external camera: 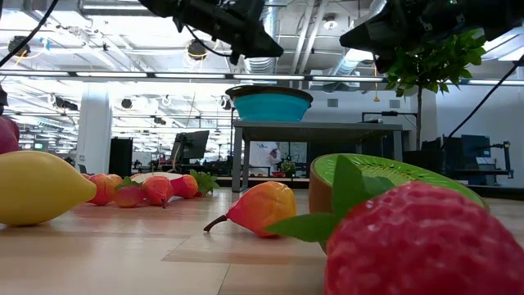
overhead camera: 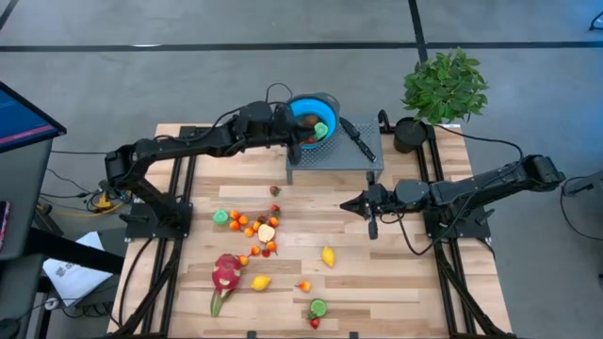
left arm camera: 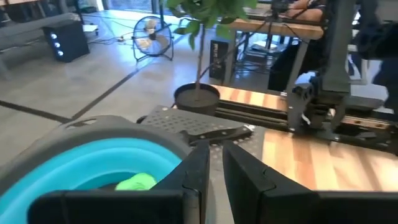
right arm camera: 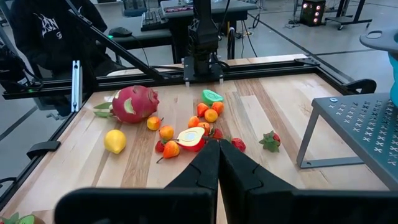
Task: Pick & Place Fruit
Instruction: Put the strawberry into the strainer bowl
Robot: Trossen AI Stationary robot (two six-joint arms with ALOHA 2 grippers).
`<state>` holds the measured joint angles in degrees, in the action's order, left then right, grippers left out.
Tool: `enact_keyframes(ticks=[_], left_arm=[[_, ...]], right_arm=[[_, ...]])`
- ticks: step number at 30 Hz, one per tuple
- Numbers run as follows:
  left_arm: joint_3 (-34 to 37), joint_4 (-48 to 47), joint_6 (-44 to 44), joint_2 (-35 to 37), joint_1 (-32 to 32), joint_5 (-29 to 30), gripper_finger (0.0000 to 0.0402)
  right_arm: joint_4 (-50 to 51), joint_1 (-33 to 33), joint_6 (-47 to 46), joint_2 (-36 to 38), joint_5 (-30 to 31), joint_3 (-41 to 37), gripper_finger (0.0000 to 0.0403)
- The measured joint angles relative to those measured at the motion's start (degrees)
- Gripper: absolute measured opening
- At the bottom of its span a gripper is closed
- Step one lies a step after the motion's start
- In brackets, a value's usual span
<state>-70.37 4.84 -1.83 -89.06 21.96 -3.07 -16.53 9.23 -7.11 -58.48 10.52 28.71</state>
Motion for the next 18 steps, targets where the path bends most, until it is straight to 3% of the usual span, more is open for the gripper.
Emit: enact_keyframes(ticks=[7,18], left_arm=[[7.5,1.3,-2.1,6.2,-2.0,0.0,0.0039],[28.2,11.2,-1.9,28.6,-8.1,-0.1,0.0039]], right_arm=[[0.0,0.0,0.0,0.0,0.0,0.0,0.0],[0.2,-1.2,0.0,0.0,0.0,0.0,0.0]])
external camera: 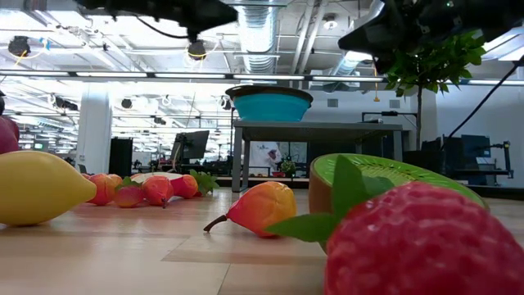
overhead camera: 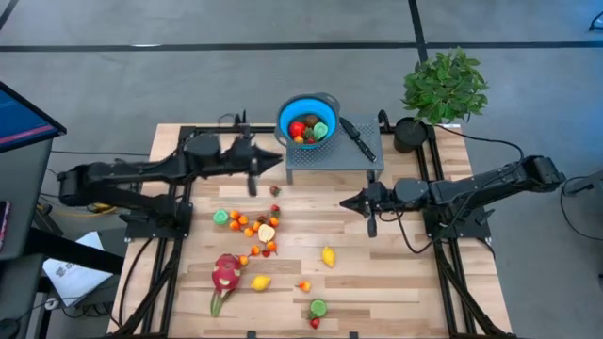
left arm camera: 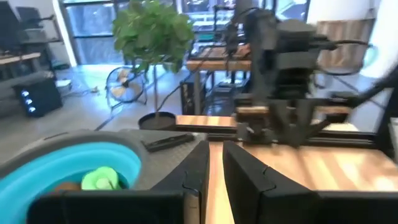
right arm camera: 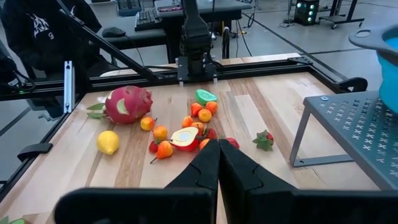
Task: Pick & Place Fruit
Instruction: Put the strawberry into the strainer bowl
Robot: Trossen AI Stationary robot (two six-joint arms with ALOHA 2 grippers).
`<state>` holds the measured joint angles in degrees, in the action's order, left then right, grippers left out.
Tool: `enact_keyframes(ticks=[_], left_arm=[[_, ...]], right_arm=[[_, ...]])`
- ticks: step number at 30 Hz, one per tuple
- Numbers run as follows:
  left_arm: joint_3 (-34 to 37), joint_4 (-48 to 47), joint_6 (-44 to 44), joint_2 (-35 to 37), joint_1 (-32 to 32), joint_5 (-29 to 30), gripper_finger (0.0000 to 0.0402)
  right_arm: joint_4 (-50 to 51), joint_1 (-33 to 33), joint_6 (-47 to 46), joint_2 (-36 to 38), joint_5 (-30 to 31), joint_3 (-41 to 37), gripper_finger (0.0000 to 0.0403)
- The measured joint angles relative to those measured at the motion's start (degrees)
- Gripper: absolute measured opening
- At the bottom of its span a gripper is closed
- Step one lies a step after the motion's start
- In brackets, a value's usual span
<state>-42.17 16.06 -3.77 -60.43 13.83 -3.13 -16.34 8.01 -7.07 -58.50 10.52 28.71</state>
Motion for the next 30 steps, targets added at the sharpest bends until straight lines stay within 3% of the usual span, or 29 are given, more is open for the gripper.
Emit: enact_keyframes(ticks=[11,30], left_arm=[[13.4,3.9,0.2,15.6,-5.9,0.1,0.0039],[15.8,5.4,0.2,17.2,-6.7,1.6,0.0039]], right_arm=[[0.0,-0.6,0.1,0.0,0.0,0.0,0.0],[0.7,-1.4,0.0,0.0,0.0,0.0,0.0]])
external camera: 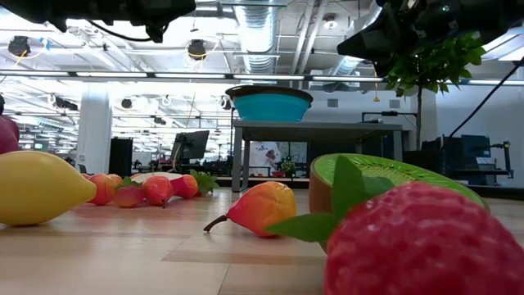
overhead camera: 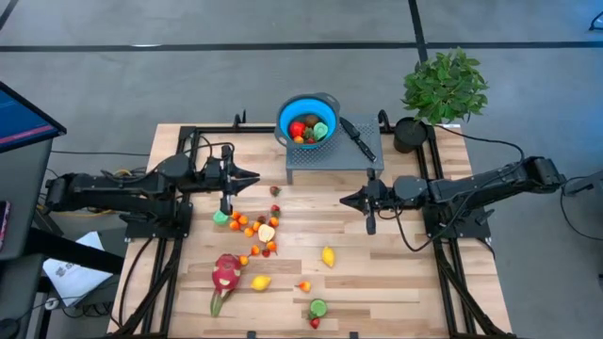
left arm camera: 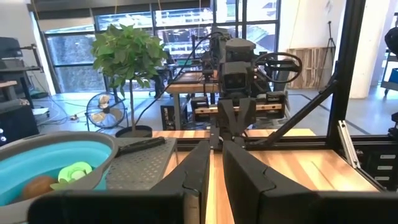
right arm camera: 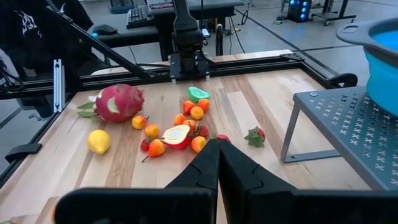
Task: Pick & Place Fruit
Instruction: Put the strawberry into the strainer bowl
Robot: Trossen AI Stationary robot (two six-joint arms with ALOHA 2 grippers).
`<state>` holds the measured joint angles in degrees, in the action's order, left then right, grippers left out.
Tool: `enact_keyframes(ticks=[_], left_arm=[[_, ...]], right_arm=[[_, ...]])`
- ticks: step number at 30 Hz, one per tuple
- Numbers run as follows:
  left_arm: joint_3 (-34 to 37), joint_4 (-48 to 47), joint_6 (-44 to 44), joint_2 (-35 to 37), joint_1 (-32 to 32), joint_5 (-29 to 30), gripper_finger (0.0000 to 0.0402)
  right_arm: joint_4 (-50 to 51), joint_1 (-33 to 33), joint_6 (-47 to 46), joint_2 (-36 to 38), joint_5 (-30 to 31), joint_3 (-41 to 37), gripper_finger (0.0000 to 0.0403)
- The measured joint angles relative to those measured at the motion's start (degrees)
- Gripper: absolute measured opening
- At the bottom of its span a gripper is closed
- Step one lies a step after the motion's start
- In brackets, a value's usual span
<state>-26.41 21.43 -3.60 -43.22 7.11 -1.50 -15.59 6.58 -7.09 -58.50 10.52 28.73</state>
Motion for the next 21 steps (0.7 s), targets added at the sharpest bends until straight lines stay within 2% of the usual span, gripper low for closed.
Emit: enact_keyframes(ticks=[21], left_arm=[[0.0,0.1,0.8,0.0,0.0,0.0,0.0039]], right_arm=[[0.0,0.0,0.0,0.0,0.0,0.0,0.0]])
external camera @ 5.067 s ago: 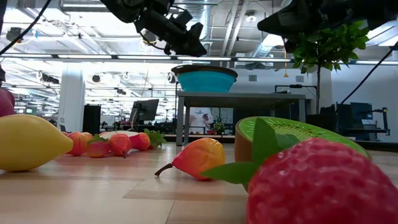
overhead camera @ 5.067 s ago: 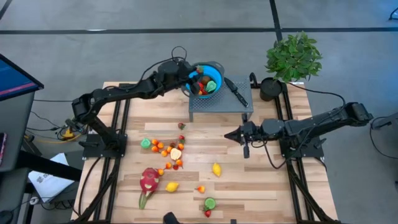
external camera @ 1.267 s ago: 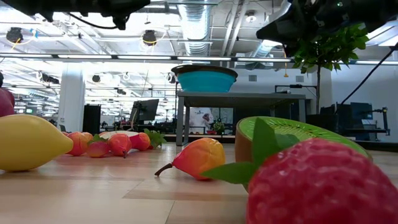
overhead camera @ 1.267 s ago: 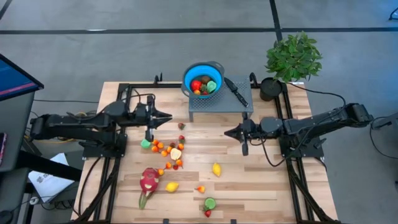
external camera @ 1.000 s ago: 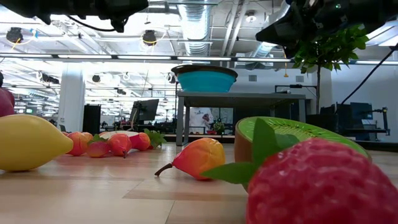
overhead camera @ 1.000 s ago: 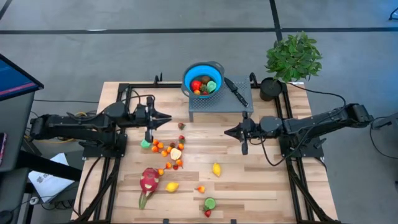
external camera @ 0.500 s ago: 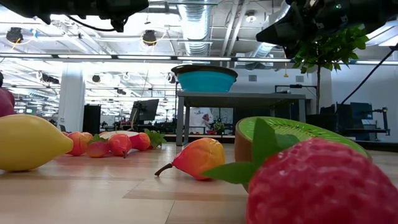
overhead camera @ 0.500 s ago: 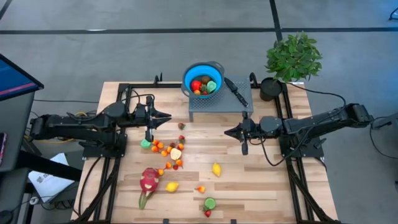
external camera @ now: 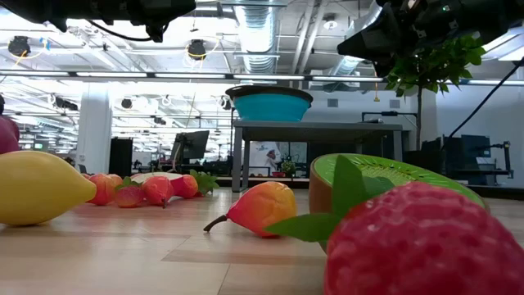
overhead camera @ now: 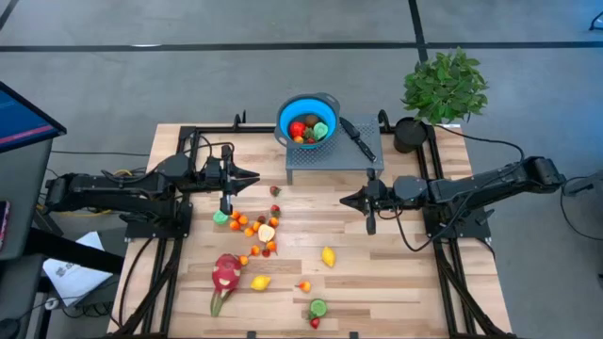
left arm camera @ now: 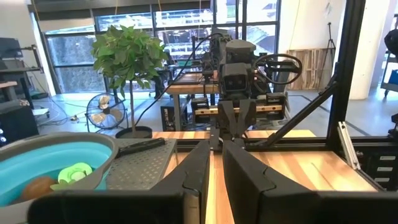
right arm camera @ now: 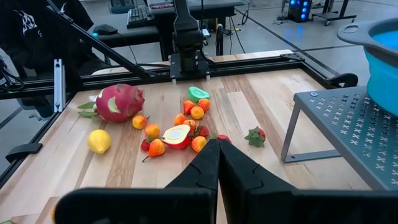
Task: Pick & Place Fruit
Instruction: Put the strawberry into the strainer bowl
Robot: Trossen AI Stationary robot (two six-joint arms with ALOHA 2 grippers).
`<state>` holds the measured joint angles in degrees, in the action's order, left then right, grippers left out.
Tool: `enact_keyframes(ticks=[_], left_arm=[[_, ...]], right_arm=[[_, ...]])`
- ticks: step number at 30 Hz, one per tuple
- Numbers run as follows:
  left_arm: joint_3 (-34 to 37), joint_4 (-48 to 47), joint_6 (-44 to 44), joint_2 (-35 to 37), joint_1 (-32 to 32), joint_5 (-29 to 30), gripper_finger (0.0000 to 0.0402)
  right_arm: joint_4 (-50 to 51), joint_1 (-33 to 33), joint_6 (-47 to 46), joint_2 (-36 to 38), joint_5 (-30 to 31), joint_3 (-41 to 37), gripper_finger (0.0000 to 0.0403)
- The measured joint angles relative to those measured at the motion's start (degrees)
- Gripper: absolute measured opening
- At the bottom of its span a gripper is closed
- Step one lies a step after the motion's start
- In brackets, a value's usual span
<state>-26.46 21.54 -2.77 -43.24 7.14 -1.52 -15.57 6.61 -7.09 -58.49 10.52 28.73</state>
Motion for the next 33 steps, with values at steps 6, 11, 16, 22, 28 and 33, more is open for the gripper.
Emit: enact_keyframes(ticks=[6,11,16,22,28,33], left_arm=[[-0.1,0.3,6.2,-1.6,0.0,0.0,0.0039],[-0.1,0.0,9.8,-4.3,-0.2,0.0,0.0039],[-0.1,0.0,10.8,-8.0,-3.0,0.0,0.0039],[-0.1,1.9,14.1,-12.7,-8.1,1.7,0.0039],[-0.1,4.5,20.4,-15.1,-12.0,2.4,0.0039],[-0.1,7.5,21.1,-15.9,-14.8,2.6,0.0039]], right_arm=[[0.0,0.0,0.0,0.0,0.0,0.0,0.0],[0.0,0.0,0.0,0.0,0.0,0.0,0.0],[0.0,0.0,0.0,0.0,0.0,0.0,0.0],[0.0,0.0,0.0,0.0,0.0,0.0,0.0],[-0.1,0.0,0.0,0.0,0.0,0.0,0.0],[-0.3,0.0,0.0,0.0,0.0,0.0,0.0]])
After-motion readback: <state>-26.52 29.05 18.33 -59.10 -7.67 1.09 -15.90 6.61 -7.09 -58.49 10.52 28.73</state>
